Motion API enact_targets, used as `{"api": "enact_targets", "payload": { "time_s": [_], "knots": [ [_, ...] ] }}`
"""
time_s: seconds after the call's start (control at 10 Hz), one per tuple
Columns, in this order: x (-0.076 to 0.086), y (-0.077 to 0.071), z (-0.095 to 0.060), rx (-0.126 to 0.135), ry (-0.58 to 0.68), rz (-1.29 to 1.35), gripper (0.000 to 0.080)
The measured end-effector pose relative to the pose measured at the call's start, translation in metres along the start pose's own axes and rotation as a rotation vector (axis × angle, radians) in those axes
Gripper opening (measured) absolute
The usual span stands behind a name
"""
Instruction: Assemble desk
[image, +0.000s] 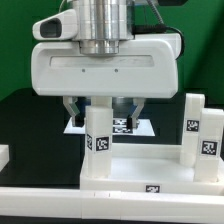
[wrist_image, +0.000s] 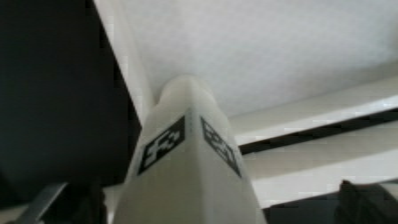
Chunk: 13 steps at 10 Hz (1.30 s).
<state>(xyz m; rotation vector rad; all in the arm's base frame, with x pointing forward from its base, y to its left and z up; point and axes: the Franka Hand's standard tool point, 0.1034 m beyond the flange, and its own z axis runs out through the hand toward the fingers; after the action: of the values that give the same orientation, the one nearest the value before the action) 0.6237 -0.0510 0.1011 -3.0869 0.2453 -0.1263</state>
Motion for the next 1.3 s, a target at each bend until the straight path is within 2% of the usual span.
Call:
{"api": "enact_targets", "payload": {
  "time_s": [0.3,0.6,0.7,0.8,0.9,1.3],
  "knots": [
    [0.0,-0.0033,-0.0002,-0.012,-0.004,-0.221,0.0649],
    [0.0,-0.0031,-0.0001,-0.011,-0.004,-0.276,0.0622],
    [0.0006,-0.0018,-0.0005,-0.013,-0.002,-0.274,0.0442],
    [0.0015,0.0023,-0.0011,-0.017,0.0,-0.27,0.0442],
    [0.0014,0.0041,-0.0009,-0.018,0.0,-0.267,0.0288],
    [0.0009,0.0065,-0.0006,-0.016,-0.002,-0.232,0.029]
  ]
}}
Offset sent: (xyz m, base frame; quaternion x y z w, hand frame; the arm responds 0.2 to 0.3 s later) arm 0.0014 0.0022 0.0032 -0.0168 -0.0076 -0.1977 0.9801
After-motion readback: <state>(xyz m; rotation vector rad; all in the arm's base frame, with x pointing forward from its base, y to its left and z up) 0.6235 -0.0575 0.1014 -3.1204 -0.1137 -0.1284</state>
